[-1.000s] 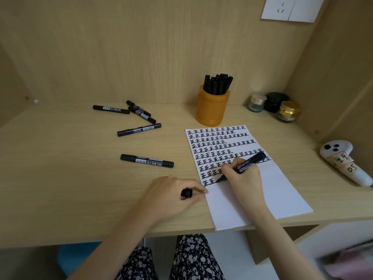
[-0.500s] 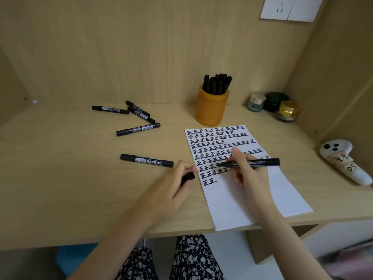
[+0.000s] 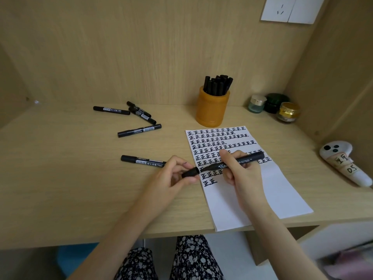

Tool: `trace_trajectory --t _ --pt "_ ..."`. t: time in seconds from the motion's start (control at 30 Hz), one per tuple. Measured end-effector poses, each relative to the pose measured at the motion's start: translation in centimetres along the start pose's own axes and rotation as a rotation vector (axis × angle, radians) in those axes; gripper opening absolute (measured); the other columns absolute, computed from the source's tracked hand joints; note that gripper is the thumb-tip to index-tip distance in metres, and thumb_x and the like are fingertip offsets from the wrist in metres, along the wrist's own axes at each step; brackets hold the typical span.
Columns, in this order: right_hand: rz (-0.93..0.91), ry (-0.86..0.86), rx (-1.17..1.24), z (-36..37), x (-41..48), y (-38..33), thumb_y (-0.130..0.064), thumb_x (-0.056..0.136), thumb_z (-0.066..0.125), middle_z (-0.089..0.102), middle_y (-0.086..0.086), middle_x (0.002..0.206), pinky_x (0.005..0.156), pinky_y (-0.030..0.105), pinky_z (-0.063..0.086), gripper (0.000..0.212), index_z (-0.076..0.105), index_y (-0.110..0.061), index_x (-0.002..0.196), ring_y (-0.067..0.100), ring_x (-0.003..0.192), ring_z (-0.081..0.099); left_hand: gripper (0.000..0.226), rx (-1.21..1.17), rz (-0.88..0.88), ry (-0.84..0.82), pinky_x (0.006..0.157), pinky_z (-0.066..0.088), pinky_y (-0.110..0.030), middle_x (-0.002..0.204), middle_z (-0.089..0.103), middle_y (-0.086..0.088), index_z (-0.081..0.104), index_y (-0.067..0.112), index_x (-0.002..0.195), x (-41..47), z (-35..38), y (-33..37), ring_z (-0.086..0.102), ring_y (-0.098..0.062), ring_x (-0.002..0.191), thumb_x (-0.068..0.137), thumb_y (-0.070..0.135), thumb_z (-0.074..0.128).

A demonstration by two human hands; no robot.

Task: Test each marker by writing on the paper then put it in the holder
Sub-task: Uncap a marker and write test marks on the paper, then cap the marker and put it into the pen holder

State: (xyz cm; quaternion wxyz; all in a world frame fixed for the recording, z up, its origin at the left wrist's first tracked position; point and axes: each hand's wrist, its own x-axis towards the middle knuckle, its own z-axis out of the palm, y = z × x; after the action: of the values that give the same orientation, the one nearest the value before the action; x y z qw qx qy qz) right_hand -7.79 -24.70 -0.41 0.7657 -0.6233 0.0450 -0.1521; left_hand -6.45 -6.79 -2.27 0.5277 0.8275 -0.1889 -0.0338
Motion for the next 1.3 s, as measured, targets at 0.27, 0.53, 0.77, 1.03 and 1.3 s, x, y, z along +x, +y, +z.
trace_trajectory --t 0.27,0.53,0.77,1.03,1.3 --pt "-0.019 -0.212 -0.188 0.8 -0.4 0.1 -0.021 0.08 0.072 0.052 0.005 0.052 0.044 0.017 0.035 0.015 0.065 -0.011 0.072 0.013 0.045 0.044 0.016 -0.031 0.015 0.041 0.087 0.053 -0.039 0.097 0.065 0.028 0.054 0.034 0.09 0.0 -0.1 0.0 0.064 -0.004 0.09 0.079 0.031 0.066" --pt "-0.008 -0.302 -0.179 1.0 0.1 0.3 -0.015 0.085 0.066 0.058 -0.002 0.055 0.05 0.015 0.04 0.01 0.067 -0.007 0.079 0.007 0.049 0.05 0.013 -0.1 0.052 0.139 0.084 0.051 -0.051 0.092 0.07 0.004 0.058 0.036 0.085 0.1 -0.2 -0.2 0.065 -0.023 0.089 0.078 0.031 0.068" --pt "-0.011 -0.31 -0.163 1.4 0.5 0.8 -0.009 0.084 0.067 0.058 -0.005 0.055 0.05 0.013 0.041 0.002 0.069 -0.007 0.085 0.004 0.051 0.051 0.013 -0.085 0.093 0.166 0.08 0.051 -0.051 0.086 0.07 0.016 0.057 0.029 0.085 0.2 -0.3 -0.1 0.066 -0.023 0.083 0.083 0.02 0.066" --pt "0.049 -0.272 -0.174 1.7 1.0 1.0 -0.032 0.076 0.07 0.054 -0.005 0.056 0.054 0.02 0.04 0.034 0.068 -0.001 0.09 0.007 0.053 0.048 0.012 -0.071 0.103 0.214 0.075 0.051 -0.05 0.084 0.07 0.019 0.056 0.032 0.087 0.3 -0.3 0.4 0.065 -0.018 0.076 0.083 0.025 0.065" --pt "-0.574 -0.001 -0.611 0.3 1.8 0.4 -0.02 0.082 0.074 0.053 -0.002 0.107 0.081 0.011 0.04 0.039 0.058 -0.02 0.118 -0.001 0.093 0.049 0.017 -0.011 0.155 0.255 0.065 0.051 -0.049 0.084 0.069 0.019 0.056 0.031 0.095 0.7 -1.2 0.9 0.061 -0.027 0.07 0.081 0.041 0.057"
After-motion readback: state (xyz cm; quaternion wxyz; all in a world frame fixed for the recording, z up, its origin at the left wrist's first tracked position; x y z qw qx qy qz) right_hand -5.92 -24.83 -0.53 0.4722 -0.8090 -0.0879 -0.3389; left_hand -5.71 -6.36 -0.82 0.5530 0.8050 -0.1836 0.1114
